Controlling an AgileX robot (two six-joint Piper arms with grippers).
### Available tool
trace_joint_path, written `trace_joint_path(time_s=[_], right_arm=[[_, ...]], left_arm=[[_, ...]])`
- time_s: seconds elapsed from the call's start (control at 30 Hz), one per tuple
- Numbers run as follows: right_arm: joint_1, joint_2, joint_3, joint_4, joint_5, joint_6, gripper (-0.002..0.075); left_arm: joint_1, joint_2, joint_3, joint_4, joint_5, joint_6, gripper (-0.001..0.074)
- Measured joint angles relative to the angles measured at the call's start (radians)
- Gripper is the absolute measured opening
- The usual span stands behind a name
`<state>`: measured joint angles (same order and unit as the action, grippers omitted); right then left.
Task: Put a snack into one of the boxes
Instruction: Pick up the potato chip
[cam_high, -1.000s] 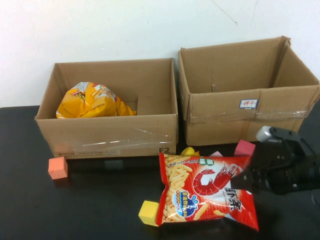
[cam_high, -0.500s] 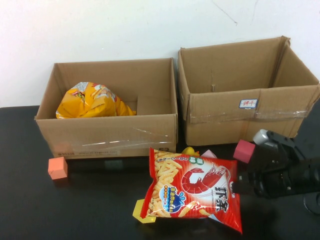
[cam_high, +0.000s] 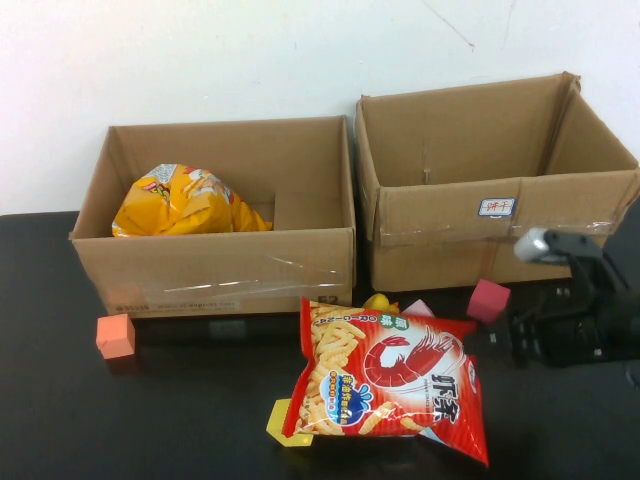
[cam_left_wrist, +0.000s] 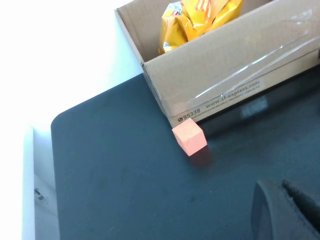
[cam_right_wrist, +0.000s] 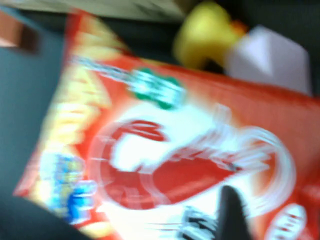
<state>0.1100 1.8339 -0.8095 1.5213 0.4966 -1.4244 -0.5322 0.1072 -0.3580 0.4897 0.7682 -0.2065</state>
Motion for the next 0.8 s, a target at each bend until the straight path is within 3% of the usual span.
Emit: trace_joint_path(time_s=[0.1, 0.2, 0.4, 0.5, 0.8], right_arm=[[0.02, -0.072, 0.0, -0.024, 0.057, -0.045, 0.049], [0.095, -0.114, 0.0, -0.076, 0.064, -0.126, 0.0582], [0.37, -0.117, 0.0, -0.288, -0.207, -0.231, 0.0619], [0.46, -0.103, 0.0, -0.367, -0.369, -0.254, 0.062], [0.496, 0.001, -0.003, -0.4, -0.537, -0.316, 0.062]], left_arm=[[0.0, 0.0, 0.016, 0.009, -0.016, 0.0, -0.0001], [0.0, 0.0, 0.02, 0.008, -0.022, 0.0, -0.0001], [0.0, 0.0, 0.024, 0.011, -0.026, 0.0, -0.0001], [0.0, 0.0, 0.024, 0.011, -0.026, 0.0, -0.0001], [0.0, 0.0, 0.024, 0.011, -0.028, -0.002, -0.0001]])
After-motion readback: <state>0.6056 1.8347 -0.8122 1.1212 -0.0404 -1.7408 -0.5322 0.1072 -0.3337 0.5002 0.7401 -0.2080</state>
